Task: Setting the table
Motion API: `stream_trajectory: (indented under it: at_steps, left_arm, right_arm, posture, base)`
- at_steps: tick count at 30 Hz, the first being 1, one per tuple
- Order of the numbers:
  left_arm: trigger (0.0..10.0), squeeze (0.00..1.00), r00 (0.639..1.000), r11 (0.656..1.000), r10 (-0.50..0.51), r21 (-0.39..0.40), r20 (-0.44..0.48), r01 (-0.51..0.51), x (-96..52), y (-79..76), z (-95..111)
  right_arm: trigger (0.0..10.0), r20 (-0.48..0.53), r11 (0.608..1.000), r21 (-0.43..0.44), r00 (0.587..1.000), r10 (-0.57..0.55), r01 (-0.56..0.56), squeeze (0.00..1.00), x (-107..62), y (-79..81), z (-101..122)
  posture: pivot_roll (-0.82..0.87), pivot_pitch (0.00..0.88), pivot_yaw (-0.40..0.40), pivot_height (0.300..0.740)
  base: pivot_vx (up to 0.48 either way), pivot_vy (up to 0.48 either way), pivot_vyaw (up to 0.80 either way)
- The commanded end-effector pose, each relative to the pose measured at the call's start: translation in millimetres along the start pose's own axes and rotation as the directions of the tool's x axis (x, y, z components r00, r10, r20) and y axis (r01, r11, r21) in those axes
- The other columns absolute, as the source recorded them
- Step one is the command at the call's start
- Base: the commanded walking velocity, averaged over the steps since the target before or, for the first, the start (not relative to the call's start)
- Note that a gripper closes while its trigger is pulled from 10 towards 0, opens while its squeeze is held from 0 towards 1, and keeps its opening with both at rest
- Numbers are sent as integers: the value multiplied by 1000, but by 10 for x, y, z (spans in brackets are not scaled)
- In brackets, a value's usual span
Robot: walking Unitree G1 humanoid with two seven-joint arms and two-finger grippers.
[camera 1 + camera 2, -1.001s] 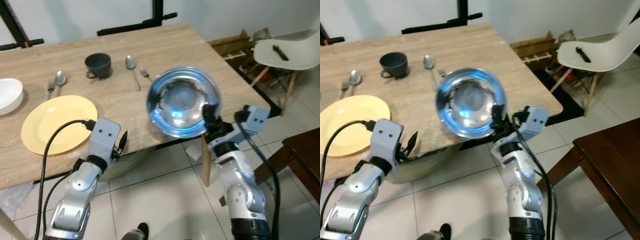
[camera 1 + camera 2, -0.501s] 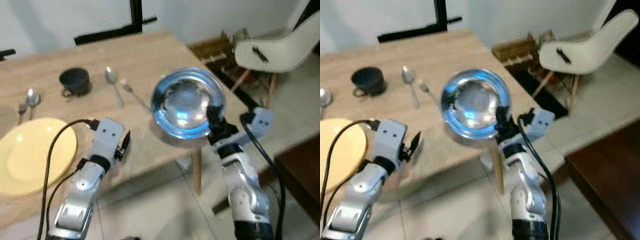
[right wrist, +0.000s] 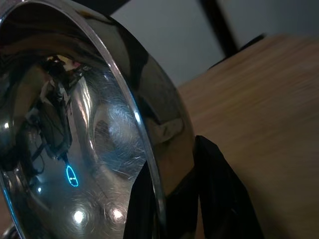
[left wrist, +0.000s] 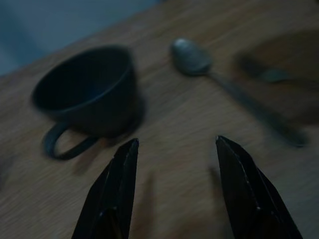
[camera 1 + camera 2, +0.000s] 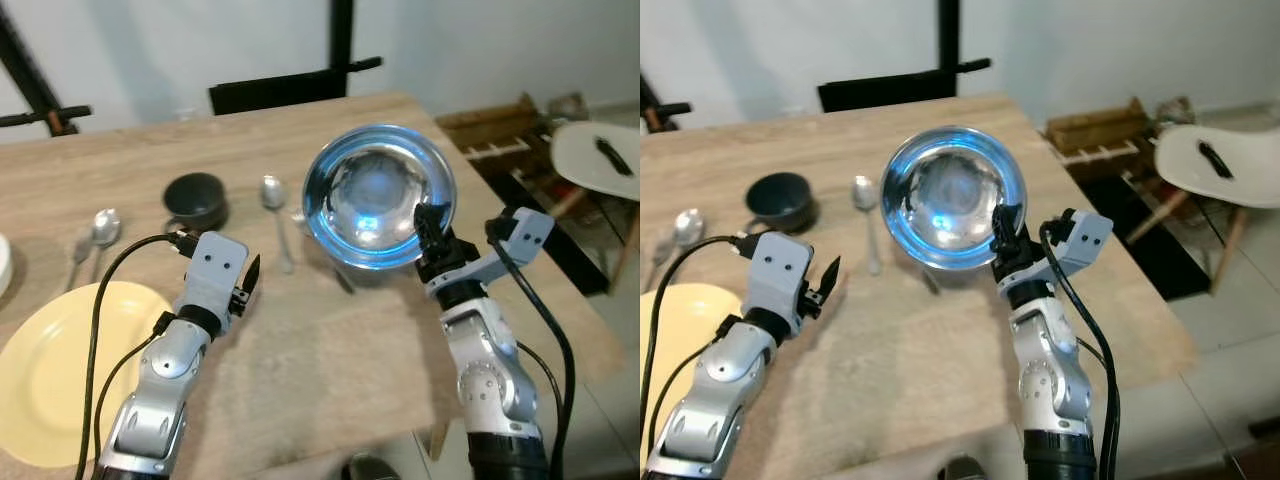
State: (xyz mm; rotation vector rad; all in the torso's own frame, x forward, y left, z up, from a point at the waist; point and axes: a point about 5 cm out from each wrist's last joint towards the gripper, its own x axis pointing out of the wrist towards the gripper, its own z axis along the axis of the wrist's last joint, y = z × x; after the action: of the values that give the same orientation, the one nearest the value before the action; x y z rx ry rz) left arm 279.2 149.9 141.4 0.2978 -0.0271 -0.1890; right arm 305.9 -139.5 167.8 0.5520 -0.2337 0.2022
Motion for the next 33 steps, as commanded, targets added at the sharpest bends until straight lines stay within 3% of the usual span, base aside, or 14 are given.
stream_trajectory:
  at_steps: [1, 9, 11, 13, 16, 18, 19, 21, 26, 30, 33]
  left_arm:
    - [10000, 0, 1000, 1000, -20, -8, 0, 20, -26, -21, -14]
    - [10000, 0, 993, 993, -114, -5, 25, 114, -61, 18, 71]
    - [10000, 0, 979, 979, -201, 10, 29, 201, -119, 117, 119]
    - [10000, 0, 974, 974, -225, 16, 28, 224, -139, 151, 129]
    - [10000, 0, 962, 962, -270, 41, 27, 269, -181, 236, 164]
    - [10000, 0, 953, 951, -302, 80, 25, 300, -198, 321, 208]
    - [10000, 0, 953, 951, -302, 80, 25, 300, -198, 321, 208]
    - [10000, 0, 941, 934, -339, 130, 24, 333, -219, 394, 268]
    - [10000, 0, 930, 920, -367, 154, 20, 360, -271, 451, 331]
    - [10000, 0, 929, 918, -369, 157, 11, 363, -333, 479, 336]
    - [10000, 0, 930, 920, -367, 148, 1, 363, -372, 459, 304]
  right_arm:
    - [10000, 7, 1000, 10, 1000, -4, 4, 0, 2, -22, 19]
    - [10000, 9, 997, -63, 999, -47, 48, 0, 56, -113, 66]
    - [10000, 5, 989, -99, 994, -110, 110, 0, 109, -211, 96]
    - [10000, -4, 986, -109, 992, -127, 126, 0, 126, -238, 98]
    - [10000, -21, 988, -86, 991, -130, 127, 0, 177, -272, 110]
    - [10000, -115, 994, -52, 988, -102, 96, 0, 290, -266, 65]
    - [10000, -115, 994, -52, 988, -102, 96, 0, 290, -266, 65]
    - [10000, -231, 993, 14, 967, -111, 117, 0, 476, -296, 28]
    - [10000, -324, 983, 70, 936, -139, 170, 0, 714, -332, 80]
    - [10000, -378, 973, 84, 910, -168, 215, 0, 847, -351, 173]
    - [10000, -367, 976, 74, 915, -165, 206, 0, 855, -363, 270]
  posture:
    - [-18, 24, 63, 740]
    - [-14, 31, 62, 740]
    - [-14, 31, 62, 740]
    - [-14, 31, 62, 740]
    - [-4, 34, 59, 740]
    - [4, 39, 51, 740]
    - [4, 39, 51, 740]
    - [10, 45, 39, 740]
    - [24, 57, 15, 740]
    - [29, 65, 0, 740]
    - [31, 68, -5, 740]
  base:
    - [0, 0, 0]
    - [0, 0, 0]
    - [0, 0, 0]
    - [0, 0, 0]
    - [0, 0, 0]
    - [0, 0, 0]
    - [0, 0, 0]
    - [0, 0, 0]
    - [0, 0, 0]
    - [0, 0, 0]
    - [0, 0, 0]
